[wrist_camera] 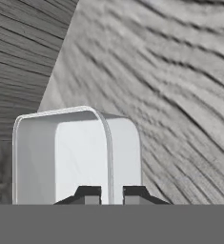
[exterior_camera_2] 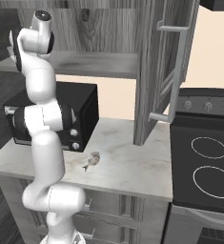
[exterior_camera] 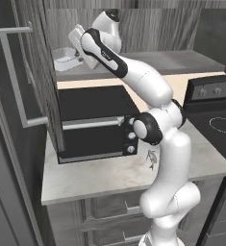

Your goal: Retrieve the tupperware from the cabinet, then place the raw meat into the tupperware to avoid contamination.

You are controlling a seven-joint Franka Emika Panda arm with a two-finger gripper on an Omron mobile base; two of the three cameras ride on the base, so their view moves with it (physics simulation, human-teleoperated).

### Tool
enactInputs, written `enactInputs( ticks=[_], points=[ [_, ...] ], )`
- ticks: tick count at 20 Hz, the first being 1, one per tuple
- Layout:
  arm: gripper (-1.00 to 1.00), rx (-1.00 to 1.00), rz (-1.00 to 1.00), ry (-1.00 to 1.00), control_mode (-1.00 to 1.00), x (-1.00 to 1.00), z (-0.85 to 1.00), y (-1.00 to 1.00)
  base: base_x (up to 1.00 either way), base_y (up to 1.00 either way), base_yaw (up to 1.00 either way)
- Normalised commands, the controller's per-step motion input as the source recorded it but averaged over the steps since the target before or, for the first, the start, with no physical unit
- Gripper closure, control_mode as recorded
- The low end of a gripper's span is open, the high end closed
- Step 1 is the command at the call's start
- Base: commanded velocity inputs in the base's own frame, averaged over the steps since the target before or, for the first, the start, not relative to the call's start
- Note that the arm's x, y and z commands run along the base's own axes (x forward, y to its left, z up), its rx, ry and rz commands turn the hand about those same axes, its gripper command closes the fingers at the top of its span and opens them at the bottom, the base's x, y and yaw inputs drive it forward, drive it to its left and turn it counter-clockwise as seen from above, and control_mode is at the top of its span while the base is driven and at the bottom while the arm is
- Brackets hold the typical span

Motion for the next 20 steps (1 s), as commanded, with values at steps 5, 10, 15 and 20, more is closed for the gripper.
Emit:
enactInputs(
  ticks=[5,10,15,20],
  points=[
    [1.0,0.0,0.0,0.0,-1.0,0.0,-0.12,0.14,0.0,0.0,0.0],
    [1.0,0.0,0.0,0.0,-1.0,0.0,-0.07,0.09,0.0,0.0,0.0],
    [1.0,0.0,-0.02,-0.01,-1.0,-0.09,-0.01,-0.02,0.0,0.0,0.0],
    [1.0,0.0,-0.03,-0.04,-1.0,-0.13,-0.03,-0.06,0.0,0.0,0.0]
  ],
)
